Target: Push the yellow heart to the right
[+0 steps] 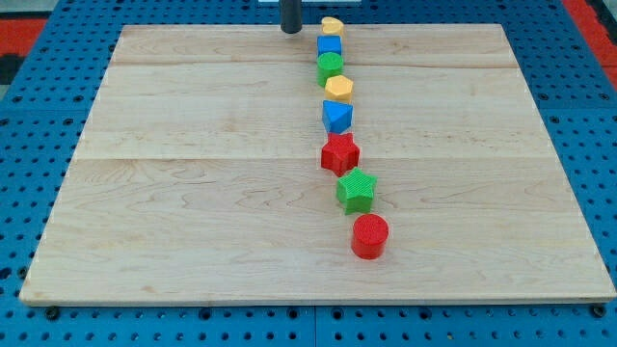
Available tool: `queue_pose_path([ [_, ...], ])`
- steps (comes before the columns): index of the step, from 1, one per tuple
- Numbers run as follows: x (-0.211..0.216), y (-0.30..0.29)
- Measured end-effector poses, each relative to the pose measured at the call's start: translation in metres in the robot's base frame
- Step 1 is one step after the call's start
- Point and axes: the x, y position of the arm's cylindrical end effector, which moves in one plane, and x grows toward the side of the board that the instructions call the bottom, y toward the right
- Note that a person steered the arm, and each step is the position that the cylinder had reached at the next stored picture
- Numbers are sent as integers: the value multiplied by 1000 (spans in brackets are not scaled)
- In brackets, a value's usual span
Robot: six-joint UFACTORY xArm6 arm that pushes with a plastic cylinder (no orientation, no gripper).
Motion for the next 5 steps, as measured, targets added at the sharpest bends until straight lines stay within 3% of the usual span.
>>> queue_pose_path([
  [3,-1,34],
  [5,3,131],
])
